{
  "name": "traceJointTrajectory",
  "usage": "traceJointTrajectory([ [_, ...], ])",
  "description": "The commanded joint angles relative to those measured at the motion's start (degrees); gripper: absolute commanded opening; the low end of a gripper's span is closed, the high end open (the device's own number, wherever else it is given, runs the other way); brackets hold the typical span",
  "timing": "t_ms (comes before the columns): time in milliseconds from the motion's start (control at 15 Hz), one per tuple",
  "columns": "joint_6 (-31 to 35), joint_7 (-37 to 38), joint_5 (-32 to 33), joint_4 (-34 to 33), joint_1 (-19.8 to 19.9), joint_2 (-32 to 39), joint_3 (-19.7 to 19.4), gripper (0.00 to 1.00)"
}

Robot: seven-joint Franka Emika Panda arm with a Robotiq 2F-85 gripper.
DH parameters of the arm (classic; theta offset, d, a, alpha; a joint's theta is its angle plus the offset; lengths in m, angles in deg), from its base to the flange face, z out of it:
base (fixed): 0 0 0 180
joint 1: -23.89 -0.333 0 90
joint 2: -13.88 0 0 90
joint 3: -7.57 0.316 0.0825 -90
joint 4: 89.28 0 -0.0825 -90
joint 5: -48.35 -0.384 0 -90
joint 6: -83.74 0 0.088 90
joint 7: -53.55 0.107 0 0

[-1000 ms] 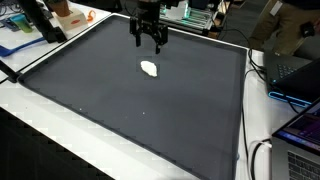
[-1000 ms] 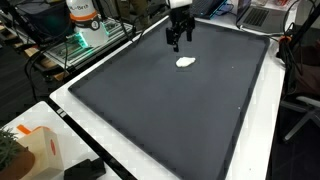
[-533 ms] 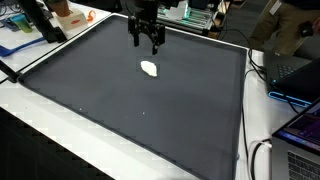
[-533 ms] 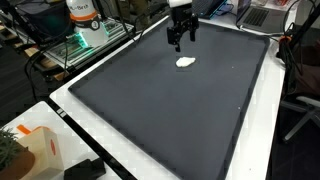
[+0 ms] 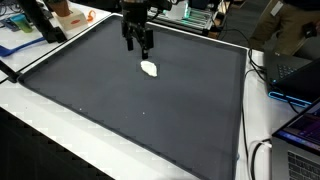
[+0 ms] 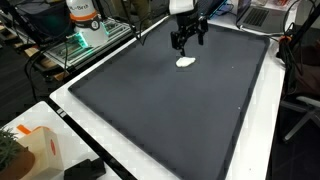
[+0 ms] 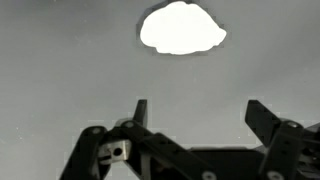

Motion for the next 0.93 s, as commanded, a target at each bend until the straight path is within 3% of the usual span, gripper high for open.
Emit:
traceJointTrajectory([
  [0, 1.6, -2.3, -3.8, -4.4, -0.3, -3.3, -0.8, 1.0],
  [467, 1.5, -6.2, -12.9, -5.7, -0.9, -2.7, -4.8, 1.0],
  [867, 1.5, -8.2, -16.8, -6.0, -0.3, -3.1, -5.5, 1.0],
])
